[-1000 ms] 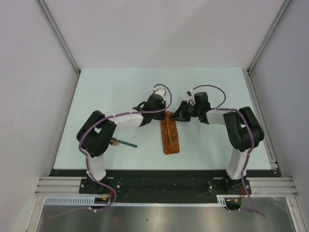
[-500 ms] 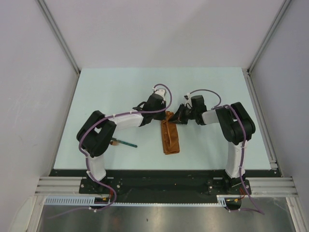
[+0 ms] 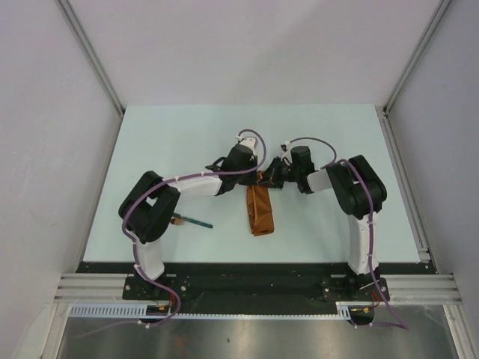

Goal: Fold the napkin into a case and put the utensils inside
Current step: Grasp the top corner of the smaller rectangle folded napkin from the folded napkin.

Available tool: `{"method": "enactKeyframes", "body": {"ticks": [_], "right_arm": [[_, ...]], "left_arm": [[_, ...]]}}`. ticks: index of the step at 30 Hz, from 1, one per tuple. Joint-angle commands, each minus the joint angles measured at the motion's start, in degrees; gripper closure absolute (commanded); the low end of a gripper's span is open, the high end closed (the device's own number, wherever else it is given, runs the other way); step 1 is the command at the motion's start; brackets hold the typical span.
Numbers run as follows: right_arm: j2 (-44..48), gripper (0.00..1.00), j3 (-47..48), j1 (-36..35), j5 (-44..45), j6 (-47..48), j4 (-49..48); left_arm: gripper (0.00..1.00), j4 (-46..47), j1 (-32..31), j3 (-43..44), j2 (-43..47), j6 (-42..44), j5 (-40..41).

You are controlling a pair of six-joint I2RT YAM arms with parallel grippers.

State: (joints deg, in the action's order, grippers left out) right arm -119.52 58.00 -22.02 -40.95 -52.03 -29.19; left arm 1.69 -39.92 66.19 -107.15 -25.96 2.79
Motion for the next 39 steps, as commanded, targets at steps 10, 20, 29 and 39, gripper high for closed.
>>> {"method": "enactKeyframes", "body": {"ticks": [10,20,29,39], "right_arm": [[5.43,0.94,-2.45,2.33,-0.71,2.19,0.10],[5.36,0.94,-2.81,3.13,-0.97,2.64,0.02],[0.53,0.95,1.67,0.58,-1.24,-1.85,-4.92],[-10.02,0.95,5.11,-1.62,-1.68,-10.20,-18.18]], "left_arm": [[1.00,0.85,0.37,-0.10,1.60,-2.17,1.08],[1.00,1.29,0.72,-0.80,2.74,-2.08,0.99],[1.00,3.49,0.72,-1.68,2.21,-2.61,-1.03],[1.00,4.11,0.81,-2.48,1.33,-6.04,1.60]]}}
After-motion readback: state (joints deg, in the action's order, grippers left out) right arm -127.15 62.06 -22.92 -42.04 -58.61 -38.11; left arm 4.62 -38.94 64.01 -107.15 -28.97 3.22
